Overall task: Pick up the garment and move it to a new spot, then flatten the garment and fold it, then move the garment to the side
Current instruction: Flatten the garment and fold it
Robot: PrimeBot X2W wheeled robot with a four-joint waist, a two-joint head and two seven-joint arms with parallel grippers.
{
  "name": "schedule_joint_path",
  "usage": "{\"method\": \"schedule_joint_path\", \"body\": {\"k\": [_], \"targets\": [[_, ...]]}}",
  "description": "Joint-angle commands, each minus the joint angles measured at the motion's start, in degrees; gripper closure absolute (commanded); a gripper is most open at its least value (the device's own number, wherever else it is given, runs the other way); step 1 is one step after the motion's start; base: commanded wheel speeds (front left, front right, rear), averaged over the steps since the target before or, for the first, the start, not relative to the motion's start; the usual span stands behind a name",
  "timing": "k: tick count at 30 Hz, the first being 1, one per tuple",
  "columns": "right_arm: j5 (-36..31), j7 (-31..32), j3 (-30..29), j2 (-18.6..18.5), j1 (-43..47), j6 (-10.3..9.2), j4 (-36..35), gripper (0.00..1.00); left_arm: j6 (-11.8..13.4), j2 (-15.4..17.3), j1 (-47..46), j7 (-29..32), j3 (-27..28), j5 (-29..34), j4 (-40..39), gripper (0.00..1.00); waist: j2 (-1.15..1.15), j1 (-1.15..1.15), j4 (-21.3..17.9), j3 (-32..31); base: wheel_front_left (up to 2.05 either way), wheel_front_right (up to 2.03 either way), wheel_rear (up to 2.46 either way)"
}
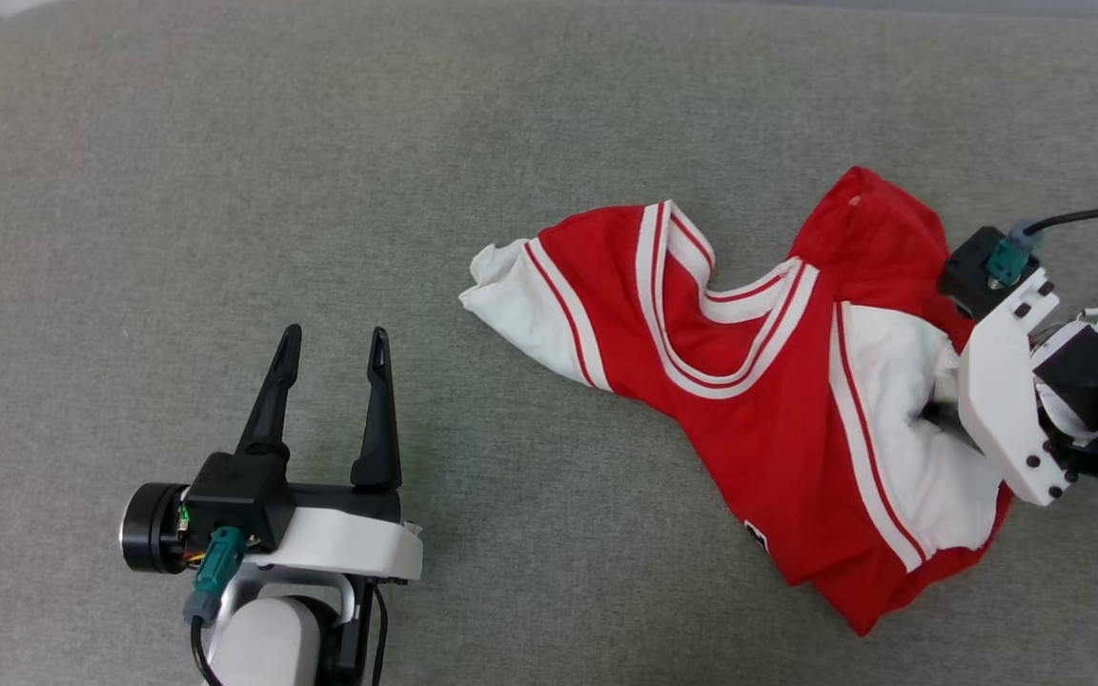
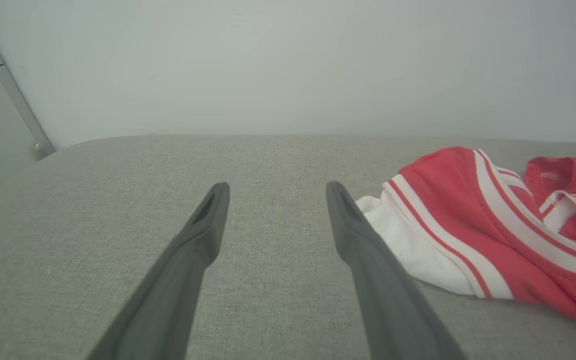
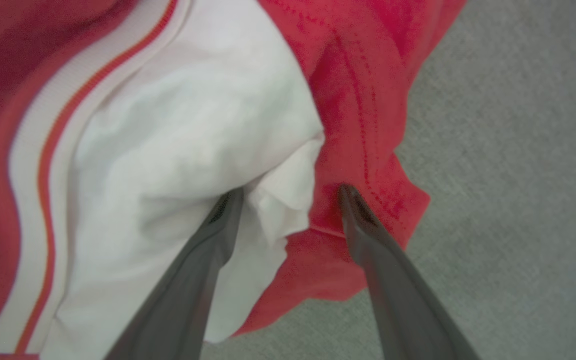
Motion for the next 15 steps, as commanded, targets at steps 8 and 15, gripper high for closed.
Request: {"method": "schedule_joint_path", "body": {"k": [8, 15], "targets": [[2.91, -6.60, 5.28, -0.88, -3.24, -0.03, 0.98, 1.00, 0.47, -0.08, -0.28, -0.15, 0.76, -0.59, 0.89, 0.00, 0.00, -0.01, -0.47, -0.26, 0.00, 0.00, 0.00], [6.75, -16.35, 1.86, -4.10, -5.00, -0.04, -0.31, 1.00, 0.41, -0.07, 0.57, -0.15, 1.68, -0.22, 1.06, 0.00, 0.00, -0.01, -2.28, -2.35, 0.00, 0.00, 0.00]]}}
